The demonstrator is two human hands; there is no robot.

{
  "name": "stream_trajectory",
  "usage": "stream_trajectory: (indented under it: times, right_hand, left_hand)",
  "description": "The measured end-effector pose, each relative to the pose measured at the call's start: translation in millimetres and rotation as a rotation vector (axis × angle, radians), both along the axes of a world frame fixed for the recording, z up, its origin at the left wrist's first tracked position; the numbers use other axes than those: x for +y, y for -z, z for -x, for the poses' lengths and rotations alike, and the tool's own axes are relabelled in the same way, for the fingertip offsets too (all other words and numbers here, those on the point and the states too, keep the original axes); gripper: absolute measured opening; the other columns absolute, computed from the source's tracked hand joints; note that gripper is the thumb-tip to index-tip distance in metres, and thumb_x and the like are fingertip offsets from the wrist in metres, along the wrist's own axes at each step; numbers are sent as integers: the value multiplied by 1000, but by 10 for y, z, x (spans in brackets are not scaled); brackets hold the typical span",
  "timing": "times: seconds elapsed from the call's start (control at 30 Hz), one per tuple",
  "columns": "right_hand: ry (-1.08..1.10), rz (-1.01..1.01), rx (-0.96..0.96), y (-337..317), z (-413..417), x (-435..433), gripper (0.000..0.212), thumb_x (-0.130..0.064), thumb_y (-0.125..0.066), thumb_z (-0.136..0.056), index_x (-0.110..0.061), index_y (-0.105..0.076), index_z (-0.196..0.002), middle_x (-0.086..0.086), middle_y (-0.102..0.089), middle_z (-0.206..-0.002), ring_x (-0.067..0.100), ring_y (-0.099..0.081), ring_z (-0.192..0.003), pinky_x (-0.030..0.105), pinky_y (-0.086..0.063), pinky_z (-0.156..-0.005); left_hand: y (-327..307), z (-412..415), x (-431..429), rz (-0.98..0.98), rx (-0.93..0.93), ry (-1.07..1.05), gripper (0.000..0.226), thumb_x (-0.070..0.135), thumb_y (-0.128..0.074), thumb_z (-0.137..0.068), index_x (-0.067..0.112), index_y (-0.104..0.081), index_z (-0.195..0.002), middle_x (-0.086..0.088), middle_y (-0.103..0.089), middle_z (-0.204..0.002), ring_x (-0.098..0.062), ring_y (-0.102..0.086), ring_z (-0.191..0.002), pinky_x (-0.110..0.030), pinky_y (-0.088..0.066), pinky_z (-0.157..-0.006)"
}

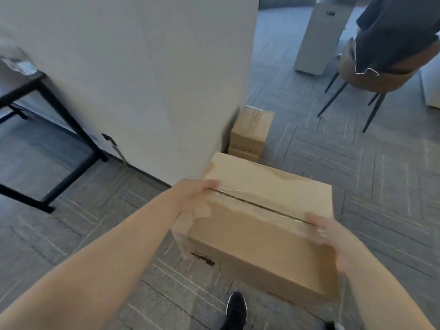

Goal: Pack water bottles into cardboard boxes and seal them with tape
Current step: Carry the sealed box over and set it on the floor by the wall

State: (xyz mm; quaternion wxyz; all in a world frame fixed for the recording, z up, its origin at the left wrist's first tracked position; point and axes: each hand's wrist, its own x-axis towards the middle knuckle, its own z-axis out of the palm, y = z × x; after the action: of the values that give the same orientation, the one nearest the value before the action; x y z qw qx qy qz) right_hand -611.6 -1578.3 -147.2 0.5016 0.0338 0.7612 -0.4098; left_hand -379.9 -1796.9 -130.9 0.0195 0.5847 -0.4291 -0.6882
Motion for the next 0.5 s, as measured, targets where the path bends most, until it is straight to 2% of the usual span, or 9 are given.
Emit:
stream_trajectory:
  times: [0.1, 0.23, 0.3, 0.4, 0.5]
  right_hand:
    - [-64, -71, 2, -51, 447, -547, 70, -54, -79, -56, -18, -63, -114, 12, -68, -110, 35, -64, -101, 51, -46, -97]
    - [-128, -80, 2, 11, 941, -1514, 68, -52, -79, -57, -18, -63, -115, 11, -69, -107, 34, -66, -95, 47, -51, -90]
    - [-206, -107, 21, 136, 1215, -2116, 68, -52, -80, -58, -16, -64, -114, 12, -69, -107, 33, -66, -93, 45, -52, -87]
    - [-262, -163, 37, 525, 1537, -2547, 91, -61, -82, -42, -19, -60, -120, 10, -66, -115, 34, -64, -100, 53, -48, -93]
    - [-290, -183, -28, 1121, 2098, -2962, 118, -69, -85, -29, -25, -47, -132, 5, -61, -124, 34, -61, -107, 60, -48, -89]
  left_hand:
    - [195, 355, -551, 62, -20, -58, 76, 52, -90, -48, 10, -68, -107, -9, -72, -104, -28, -70, -94, -46, -55, -88]
    - [370, 671, -1147, 18, -1, -198, 59, 38, -85, -66, 6, -66, -112, -11, -71, -107, -30, -68, -96, -45, -55, -87]
    - [549, 845, -1556, -23, 8, -297, 58, 34, -85, -67, 4, -66, -114, -13, -71, -108, -31, -68, -97, -46, -55, -86]
    - [762, 991, -1844, -25, 18, -367, 62, 35, -86, -64, 3, -65, -113, -13, -71, -107, -32, -68, -94, -43, -56, -76]
    - [943, 1316, -2177, 14, 1, -450, 65, 35, -85, -66, 4, -58, -115, -11, -67, -109, -26, -66, -89, -35, -51, -61]
